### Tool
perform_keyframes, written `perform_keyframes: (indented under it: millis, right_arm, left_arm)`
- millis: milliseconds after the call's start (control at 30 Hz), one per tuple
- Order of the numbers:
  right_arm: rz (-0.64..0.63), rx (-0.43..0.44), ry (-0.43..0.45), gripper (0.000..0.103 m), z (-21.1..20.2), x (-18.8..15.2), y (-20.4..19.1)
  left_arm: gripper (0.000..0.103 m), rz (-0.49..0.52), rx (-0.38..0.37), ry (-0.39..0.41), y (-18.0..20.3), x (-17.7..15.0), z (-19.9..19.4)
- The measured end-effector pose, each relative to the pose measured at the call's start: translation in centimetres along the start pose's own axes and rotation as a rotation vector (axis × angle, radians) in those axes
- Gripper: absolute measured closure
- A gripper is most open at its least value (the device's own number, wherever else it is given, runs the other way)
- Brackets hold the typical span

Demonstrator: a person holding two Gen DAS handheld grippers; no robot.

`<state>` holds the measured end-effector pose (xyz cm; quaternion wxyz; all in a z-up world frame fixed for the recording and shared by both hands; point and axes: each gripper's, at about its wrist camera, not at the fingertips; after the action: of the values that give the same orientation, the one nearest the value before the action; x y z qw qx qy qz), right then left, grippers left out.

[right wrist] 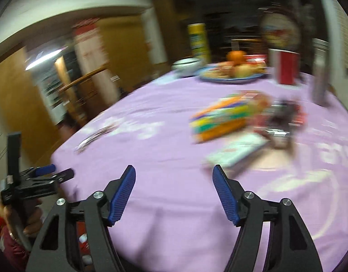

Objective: Collect trash
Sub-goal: 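Return to the table and grasp the striped snack box with the left tool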

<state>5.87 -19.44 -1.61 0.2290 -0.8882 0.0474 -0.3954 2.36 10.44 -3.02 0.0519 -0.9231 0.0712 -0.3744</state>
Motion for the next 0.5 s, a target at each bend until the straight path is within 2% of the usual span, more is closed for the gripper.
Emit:
perform_keyframes:
  millis: [100,233,367,500]
  right_arm:
    - [0.062,-0.082,0.041,0.031,-0.2,1.3,4.2]
    - [0.108,-0.159,0.075,0.03,0.1,2.4,7.8]
    - [0.155,-0.184,0.094,0.023,0.6,3.1,10.5]
    - [0.205,-0.182,0.098,0.02,1.0,3.7,12.5]
  left_arm:
    - [0.007,0.117,-0.031,0.03,4.3,3.5,1.8]
    - [0.007,0.271,-0.094,0.073,10.7,8.8,4.5]
    - [0.007,0.382,-0.157,0.093,15.6,12.2,6.5]
    - [0.007,0.463,-0.171,0.078,19.3,14.5,9.1]
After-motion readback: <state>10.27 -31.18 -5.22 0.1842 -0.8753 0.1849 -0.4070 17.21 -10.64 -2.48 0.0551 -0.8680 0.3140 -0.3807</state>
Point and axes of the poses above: each gripper's, at about its wrist camera, not at the fingertips, and z roughly the way its jaws point, y to its right, x to its top, and after that the axes turned 13 degrees about z, right-handed
